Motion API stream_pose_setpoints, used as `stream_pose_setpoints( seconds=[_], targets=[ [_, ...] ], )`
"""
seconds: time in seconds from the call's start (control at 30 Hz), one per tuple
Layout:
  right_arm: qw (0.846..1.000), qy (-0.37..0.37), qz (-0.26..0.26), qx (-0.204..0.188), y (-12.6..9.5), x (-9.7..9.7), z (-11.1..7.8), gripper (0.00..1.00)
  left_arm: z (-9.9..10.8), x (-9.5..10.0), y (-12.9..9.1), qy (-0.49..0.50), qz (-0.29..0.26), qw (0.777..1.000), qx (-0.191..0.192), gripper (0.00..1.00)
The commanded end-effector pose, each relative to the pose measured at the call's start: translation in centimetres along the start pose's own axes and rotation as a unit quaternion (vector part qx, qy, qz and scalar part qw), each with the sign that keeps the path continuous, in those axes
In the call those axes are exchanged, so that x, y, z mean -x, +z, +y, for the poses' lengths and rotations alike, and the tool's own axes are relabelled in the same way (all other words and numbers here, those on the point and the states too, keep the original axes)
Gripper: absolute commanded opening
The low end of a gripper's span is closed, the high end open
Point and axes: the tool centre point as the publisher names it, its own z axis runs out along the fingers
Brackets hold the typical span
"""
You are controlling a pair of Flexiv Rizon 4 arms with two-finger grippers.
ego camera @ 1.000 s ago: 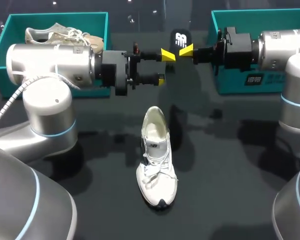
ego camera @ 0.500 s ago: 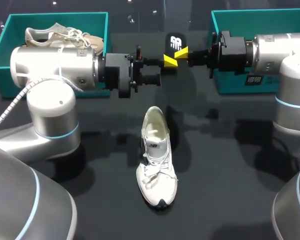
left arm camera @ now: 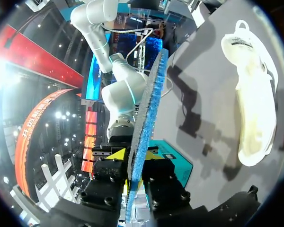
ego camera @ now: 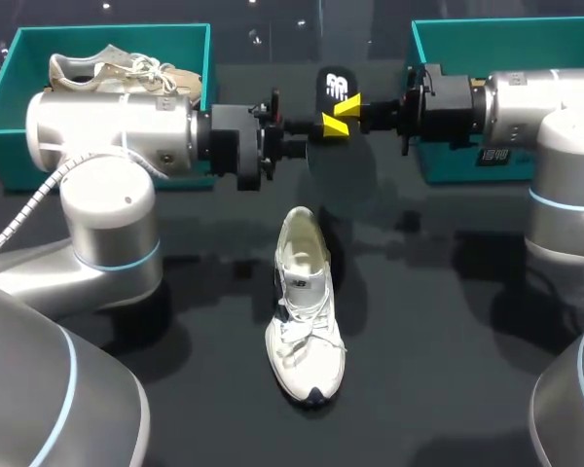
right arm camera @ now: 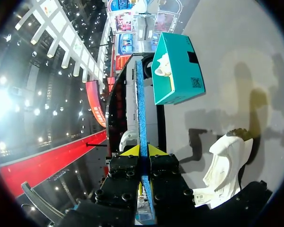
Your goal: Take the shoe out of the shoebox, open the shoe tongue, remove and reinsert the insole, then place the shoe into the shoebox
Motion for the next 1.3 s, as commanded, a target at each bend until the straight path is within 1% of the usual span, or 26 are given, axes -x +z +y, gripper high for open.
stream_pose_setpoints(
  seconds=[0.03, 0.2, 0.23, 0.27, 0.3, 0.33, 0.37, 0.53, 0.73, 0.87, 1.0, 1.07, 1.17, 1.23, 1.3],
  targets=[
    [1.0, 0.002, 0.0, 0.0, 0.3, 0.2, 0.0, 0.0, 0.2, 0.0, 0.5, -0.002, 0.0, 1.0, -0.001, 0.0],
    [1.0, 0.003, 0.001, 0.002, 0.2, 0.2, -0.2, 0.0, 0.0, 0.0, 0.2, -0.001, 0.001, 1.0, -0.002, 0.0],
    [1.0, 0.003, 0.001, 0.002, 0.1, 0.2, -0.2, 0.04, -0.1, 0.1, 0.1, 0.0, 0.002, 1.0, -0.002, 0.0],
    [1.0, 0.003, 0.001, 0.003, 0.0, 0.3, -0.3, 0.3, -0.2, 0.2, -0.1, 0.0, 0.003, 1.0, -0.002, 0.0],
    [1.0, 0.002, 0.001, 0.004, -0.2, 0.3, -0.4, 0.48, -0.3, 0.3, -0.3, 0.002, 0.004, 1.0, -0.001, 0.0],
    [1.0, 0.001, 0.001, 0.005, -0.4, 0.3, -0.4, 0.98, -0.4, 0.4, -0.6, 0.004, 0.006, 1.0, 0.002, 0.0],
    [1.0, 0.0, 0.002, 0.007, -0.6, 0.3, -0.6, 1.0, -0.5, 0.4, -0.9, 0.005, 0.008, 1.0, 0.005, 0.0],
    [1.0, -0.007, 0.002, 0.017, -2.0, 0.3, -1.2, 1.0, -1.0, 0.4, -2.7, 0.009, 0.018, 1.0, 0.018, 0.0],
    [1.0, -0.018, 0.012, 0.021, -3.5, 0.5, -2.2, 1.0, -1.5, -0.1, -4.4, 0.01, 0.017, 0.999, 0.03, 0.0],
    [1.0, -0.021, 0.009, 0.017, -4.4, 1.1, -2.7, 1.0, -2.3, -0.3, -5.1, 0.01, 0.018, 0.999, 0.033, 0.0],
    [1.0, -0.024, 0.01, 0.012, -5.2, 1.2, -3.4, 1.0, -3.6, -0.3, -5.6, 0.0, 0.02, 0.999, 0.037, 0.0],
    [0.999, -0.02, 0.015, 0.02, -5.8, 1.3, -3.7, 1.0, -4.2, -0.3, -5.8, -0.013, 0.024, 0.999, 0.045, 0.0],
    [0.999, -0.02, 0.015, 0.02, -5.8, 1.3, -3.7, 1.0, -5.1, 0.1, -6.1, -0.044, 0.026, 0.997, 0.05, 0.0],
    [0.999, -0.02, 0.015, 0.02, -5.8, 1.3, -3.7, 1.0, -5.7, 0.4, -6.5, -0.075, 0.019, 0.996, 0.04, 0.0],
    [0.999, -0.02, 0.015, 0.02, -5.8, 1.3, -3.7, 1.0, -6.0, 0.8, -6.9, -0.128, 0.012, 0.991, 0.031, 0.0]
  ],
)
